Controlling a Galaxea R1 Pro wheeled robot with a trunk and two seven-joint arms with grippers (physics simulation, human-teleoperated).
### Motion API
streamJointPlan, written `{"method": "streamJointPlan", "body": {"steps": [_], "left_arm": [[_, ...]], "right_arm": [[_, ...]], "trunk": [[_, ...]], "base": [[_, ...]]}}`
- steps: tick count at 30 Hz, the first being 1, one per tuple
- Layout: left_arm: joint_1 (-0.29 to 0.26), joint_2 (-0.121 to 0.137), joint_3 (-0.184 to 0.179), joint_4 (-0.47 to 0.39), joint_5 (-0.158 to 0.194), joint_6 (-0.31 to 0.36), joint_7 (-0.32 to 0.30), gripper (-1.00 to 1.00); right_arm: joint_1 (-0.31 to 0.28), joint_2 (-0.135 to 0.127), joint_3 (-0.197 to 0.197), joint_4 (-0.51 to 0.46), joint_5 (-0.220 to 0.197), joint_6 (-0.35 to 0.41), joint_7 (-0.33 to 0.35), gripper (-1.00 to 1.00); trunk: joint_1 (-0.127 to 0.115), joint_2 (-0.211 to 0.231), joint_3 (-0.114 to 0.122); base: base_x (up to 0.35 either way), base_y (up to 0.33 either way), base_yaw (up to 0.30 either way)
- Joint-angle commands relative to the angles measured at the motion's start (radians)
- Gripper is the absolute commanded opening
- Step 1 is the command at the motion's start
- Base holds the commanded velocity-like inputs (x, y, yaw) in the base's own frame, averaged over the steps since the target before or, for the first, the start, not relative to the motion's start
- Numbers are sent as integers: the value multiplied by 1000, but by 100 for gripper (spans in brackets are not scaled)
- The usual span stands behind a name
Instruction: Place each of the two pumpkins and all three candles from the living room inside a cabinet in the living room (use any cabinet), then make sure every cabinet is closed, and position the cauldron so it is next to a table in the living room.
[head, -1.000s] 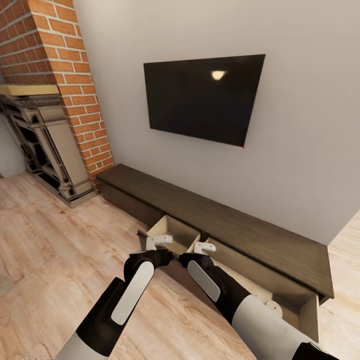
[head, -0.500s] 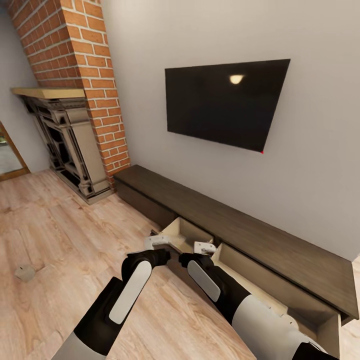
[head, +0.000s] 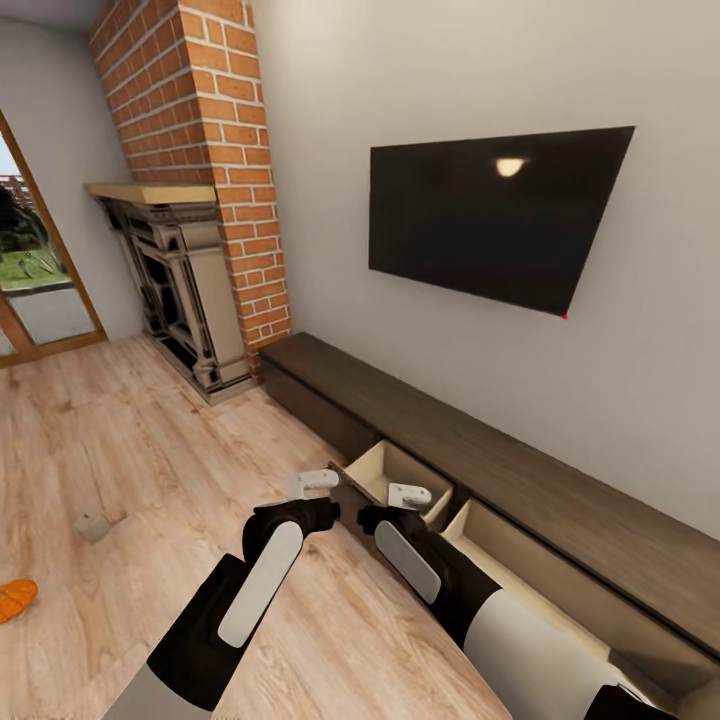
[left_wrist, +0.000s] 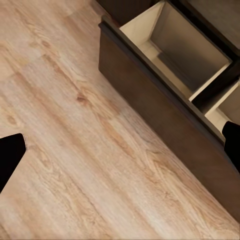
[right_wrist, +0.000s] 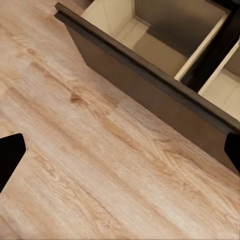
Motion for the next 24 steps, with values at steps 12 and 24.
{"method": "streamJointPlan", "body": {"steps": [12,24], "left_arm": [[-1,1,-1,-1,9,1,10,100],[-1,1,27,-1,11,3,9,100]], "right_arm": [[-1,-1,3,-3,-5,4,-7,100],[-1,-1,5,-3,-5,5,-7,100]], "trunk": [[0,-1,14],[0,-1,29]], "base": [[0,110,209],[0,9,212]]}}
